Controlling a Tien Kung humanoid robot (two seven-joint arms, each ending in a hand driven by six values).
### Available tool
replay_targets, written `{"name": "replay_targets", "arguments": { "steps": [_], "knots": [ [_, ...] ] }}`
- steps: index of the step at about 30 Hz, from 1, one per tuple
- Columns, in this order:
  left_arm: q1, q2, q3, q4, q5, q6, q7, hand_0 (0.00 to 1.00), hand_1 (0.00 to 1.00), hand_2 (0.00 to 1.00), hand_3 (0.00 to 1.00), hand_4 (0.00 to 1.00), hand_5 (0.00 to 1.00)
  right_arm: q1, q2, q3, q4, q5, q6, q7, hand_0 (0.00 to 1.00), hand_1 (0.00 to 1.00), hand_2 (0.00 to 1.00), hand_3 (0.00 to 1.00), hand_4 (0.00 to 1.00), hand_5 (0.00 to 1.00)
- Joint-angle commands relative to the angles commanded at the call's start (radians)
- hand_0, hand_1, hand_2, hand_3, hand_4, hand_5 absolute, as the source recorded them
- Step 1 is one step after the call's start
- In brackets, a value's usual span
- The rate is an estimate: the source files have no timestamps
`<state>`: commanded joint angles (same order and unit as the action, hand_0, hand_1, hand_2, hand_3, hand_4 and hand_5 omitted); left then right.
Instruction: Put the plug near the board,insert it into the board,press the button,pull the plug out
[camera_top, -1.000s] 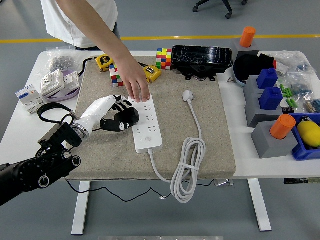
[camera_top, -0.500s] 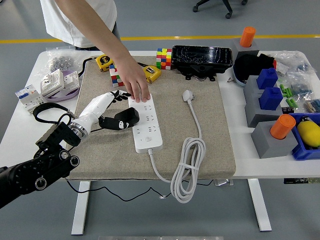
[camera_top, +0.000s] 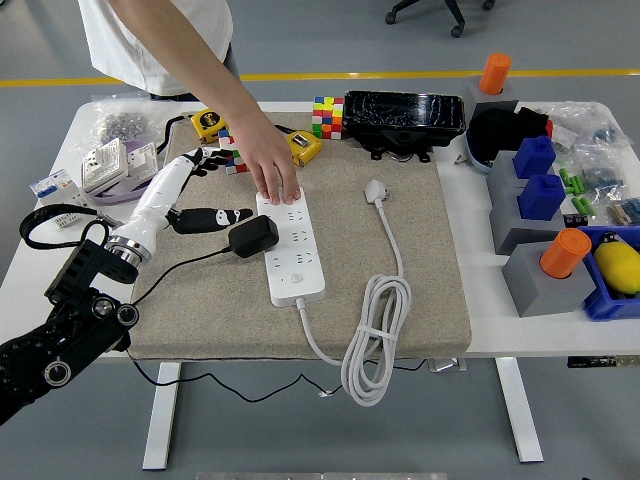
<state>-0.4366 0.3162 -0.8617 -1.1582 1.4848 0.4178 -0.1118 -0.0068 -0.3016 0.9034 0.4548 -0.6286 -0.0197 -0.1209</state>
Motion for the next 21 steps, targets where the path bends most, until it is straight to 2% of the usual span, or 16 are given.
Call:
{"name": "replay_targets", "arguments": {
  "steps": [10,11,16,17,21],
  "knots": [
    [0.041,-0.001,-0.061,-0.025,-0.002,0.010,-0.010,0.690,0.741,0.753,0.773,0.998,0.328,-0.002,0.003,-0.004,0.001,0.001,0.000,0.001,0.681,0.688,0.696,0.597,0.935,0.532],
    [0.043,0.000,-0.064,-0.027,-0.004,0.014,-0.013,0.696,0.738,0.750,0.770,0.998,0.377,-0.001,0.002,-0.004,0.003,0.000,0.000,0.001,0.682,0.688,0.695,0.598,0.935,0.531],
    [0.051,0.005,-0.064,-0.039,-0.010,0.028,-0.019,0.696,0.738,0.750,0.770,0.998,0.377,0.000,0.004,0.001,0.005,-0.001,-0.001,0.002,0.682,0.688,0.695,0.598,0.935,0.531],
    [0.054,0.005,-0.065,-0.042,-0.012,0.032,-0.020,0.699,0.739,0.751,0.768,0.984,0.455,-0.001,0.004,0.001,0.004,-0.001,0.000,0.001,0.681,0.687,0.695,0.598,0.935,0.531],
    [0.069,0.004,-0.068,-0.049,-0.023,0.051,-0.021,0.699,0.739,0.751,0.768,0.984,0.455,-0.003,0.004,0.005,0.003,-0.002,-0.001,0.001,0.681,0.687,0.695,0.598,0.935,0.531]
  ]
}}
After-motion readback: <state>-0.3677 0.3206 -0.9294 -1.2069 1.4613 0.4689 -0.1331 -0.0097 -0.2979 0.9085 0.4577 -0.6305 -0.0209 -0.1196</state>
